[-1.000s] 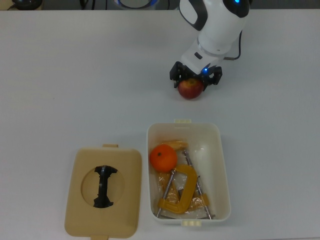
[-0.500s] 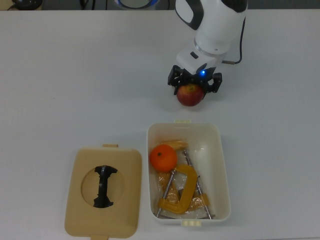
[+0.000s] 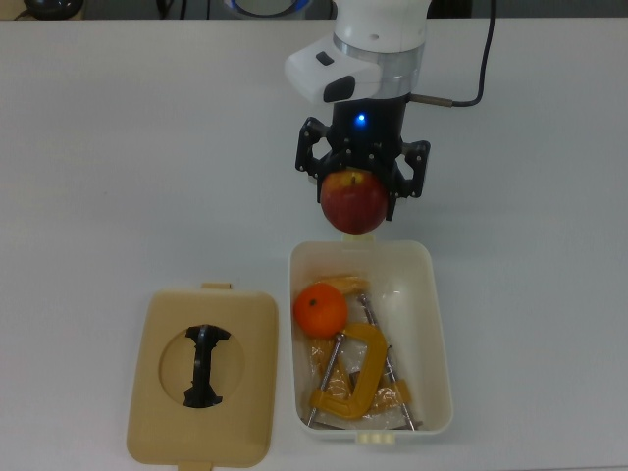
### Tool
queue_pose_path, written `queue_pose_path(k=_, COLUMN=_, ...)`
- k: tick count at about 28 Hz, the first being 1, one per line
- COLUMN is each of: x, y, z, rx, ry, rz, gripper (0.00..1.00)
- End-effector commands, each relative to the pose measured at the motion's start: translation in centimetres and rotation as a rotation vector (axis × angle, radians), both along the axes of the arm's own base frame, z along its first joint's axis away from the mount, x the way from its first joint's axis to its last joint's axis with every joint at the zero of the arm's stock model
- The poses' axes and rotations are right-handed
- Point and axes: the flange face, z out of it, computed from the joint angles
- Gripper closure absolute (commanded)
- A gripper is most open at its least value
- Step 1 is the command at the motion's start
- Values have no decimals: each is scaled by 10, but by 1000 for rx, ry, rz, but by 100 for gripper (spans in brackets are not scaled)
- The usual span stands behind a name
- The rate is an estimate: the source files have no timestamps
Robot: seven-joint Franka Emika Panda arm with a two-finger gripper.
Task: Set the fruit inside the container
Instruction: 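Lift the apple and carry it over the container, then lower the apple beside the tangerine and open the gripper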
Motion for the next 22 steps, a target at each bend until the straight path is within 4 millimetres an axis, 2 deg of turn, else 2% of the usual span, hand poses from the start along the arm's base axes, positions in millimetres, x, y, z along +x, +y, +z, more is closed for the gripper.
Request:
queue_pose_path(k=1, x=41, y=-3, z=-20, rx=20, ry=-5, rz=-74, gripper=100)
queue_pose_path(k=2, x=47, y=-2, z=-33, rx=-3, ry=2, rz=-73, gripper=76)
queue_pose_path(k=4, x=50, y=-1, z=-44, rx=-9, ry=0, rz=-94, gripper=0)
queue_pose_path(k=9, x=51, y=4, z=-50, rx=-48, ry=-38, rz=-127, gripper=0)
queue_pose_path(k=12, x=49, y=3, z=-41, rx=-45, ry=-46, rz=-126, gripper=0)
queue_pose_path(k=14, x=40, y=1, z=-22, rx=-53, ry=-35, rz=-125, gripper=0)
queue_pose_path(k=18, x=17, y=-6, z=-14, rx=-95, ry=75, rz=-60, gripper=0)
queue_pose_path(k=19, x=4, y=-9, z=-7, rx=-80, ry=143, rz=-14, gripper=0)
queue_pose_path(k=22, x=-12, y=-16, z=0, rx=-54, ry=257, rz=83, gripper=0)
